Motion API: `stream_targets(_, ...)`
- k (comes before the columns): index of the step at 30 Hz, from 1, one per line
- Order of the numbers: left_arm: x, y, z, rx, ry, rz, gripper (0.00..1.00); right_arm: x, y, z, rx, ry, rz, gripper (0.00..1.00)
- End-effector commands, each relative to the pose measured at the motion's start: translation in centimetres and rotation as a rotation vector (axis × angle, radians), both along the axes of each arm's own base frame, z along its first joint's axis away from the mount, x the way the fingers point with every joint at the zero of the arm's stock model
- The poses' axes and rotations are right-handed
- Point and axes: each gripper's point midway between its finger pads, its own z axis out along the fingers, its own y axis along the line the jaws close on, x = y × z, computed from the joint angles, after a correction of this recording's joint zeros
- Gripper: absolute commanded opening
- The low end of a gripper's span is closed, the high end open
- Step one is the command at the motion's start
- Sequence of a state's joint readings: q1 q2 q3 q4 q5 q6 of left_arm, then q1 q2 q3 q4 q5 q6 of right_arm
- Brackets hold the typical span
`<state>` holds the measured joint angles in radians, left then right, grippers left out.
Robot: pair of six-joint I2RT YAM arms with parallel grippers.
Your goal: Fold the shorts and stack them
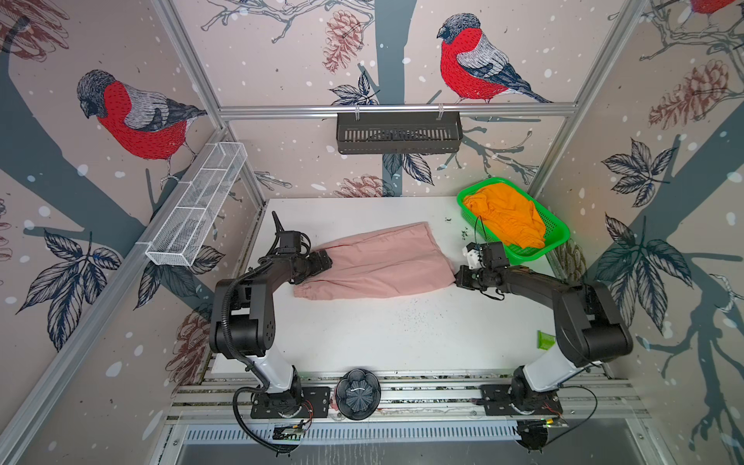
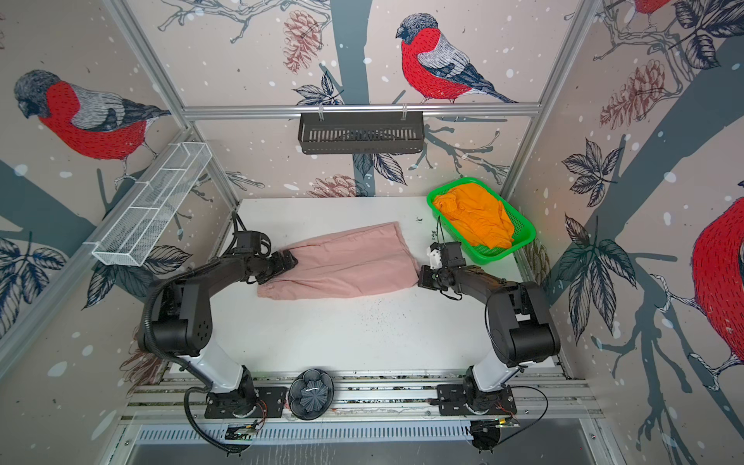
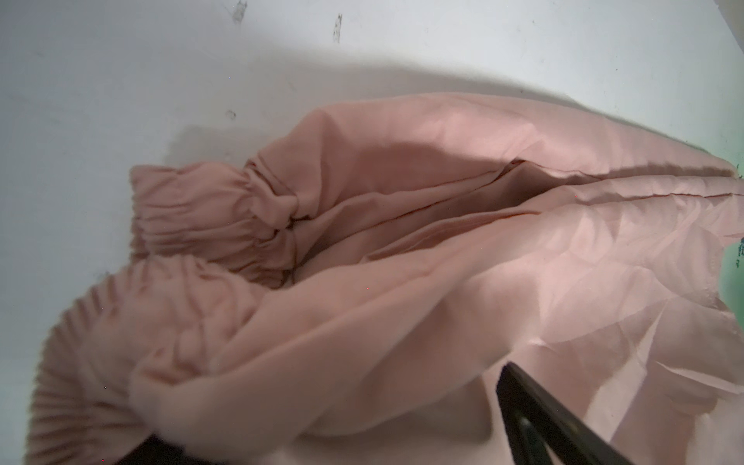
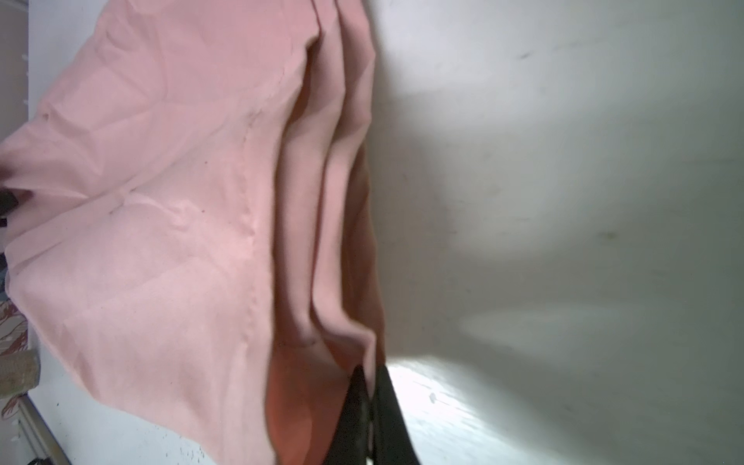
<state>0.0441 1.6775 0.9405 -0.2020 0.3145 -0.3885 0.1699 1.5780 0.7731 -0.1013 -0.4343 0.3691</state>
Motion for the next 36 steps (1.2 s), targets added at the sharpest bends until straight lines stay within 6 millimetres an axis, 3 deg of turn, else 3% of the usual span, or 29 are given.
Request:
stream_targets(1, -1.1, -0.5, 0.3, -0.009, 0.024, -0.007, 0.98, -1.9, -2.5, -0.3, -0.074, 0.054, -0.078, 0.01)
stream_targets(2, -1.3, -0.8, 0.6, -0.013, 0.025, -0.014, 0.98, -2.3, -3.1, -0.4, -0.083, 0.062, -0.097, 0.01)
stream_targets(4, -1.5, -1.3, 1.7, -0.029, 0.012, -0.027, 0.98, -3.0, -4.0, -0.5, -0.095, 0.075, -0.126, 0.28)
stream_targets(8, -1.1, -2.7, 6.0, -0.098, -0.057, -0.073, 0.98, -2.8, -6.5, 0.6, -0.128, 0.061, -0.186, 0.46)
stream_targets(10, -0.2, -2.8, 9.4, -0.097, -0.132, -0.088, 0.98, -2.1, -7.8, 2.3, -0.135, 0.020, -0.220, 0.49)
stream_targets(12, 0.2, -2.7, 11.4, -0.078, -0.189, -0.096, 0.98, -1.2, -8.3, 4.5, -0.144, -0.036, -0.229, 0.50)
stream_targets(14, 1.1, -2.6, 12.1, -0.065, -0.238, -0.102, 0.98, 0.0, -6.5, 6.9, -0.137, -0.126, -0.172, 0.50)
stream_targets(18, 3.2, -2.9, 10.6, -0.083, -0.268, -0.121, 0.98, 1.2, 1.2, 9.1, -0.084, -0.228, 0.010, 0.50)
stream_targets(20, 3.9, -2.7, 8.7, -0.078, -0.249, -0.117, 0.98, 1.4, 4.5, 8.6, -0.054, -0.223, 0.075, 0.49)
stream_targets(23, 4.7, -2.8, 6.6, -0.091, -0.241, -0.112, 0.98, 1.2, 7.1, 6.5, -0.022, -0.184, 0.112, 0.44)
stream_targets(26, 5.3, -3.7, 5.4, -0.144, -0.249, -0.132, 0.98, 0.8, 7.1, 3.9, -0.009, -0.128, 0.092, 0.34)
stream_targets(29, 5.1, -4.6, 3.8, -0.177, -0.226, -0.145, 0.98, -0.1, 5.8, 0.8, -0.024, -0.037, 0.046, 0.30)
stream_targets(33, 3.8, -5.3, 1.6, -0.175, -0.182, -0.149, 0.98, -1.3, 3.0, -1.9, -0.040, 0.036, -0.032, 0.25)
stream_targets(36, 3.2, -7.0, 1.3, -0.191, -0.181, -0.169, 0.98, -1.7, 0.4, -2.9, -0.063, 0.063, -0.086, 0.24)
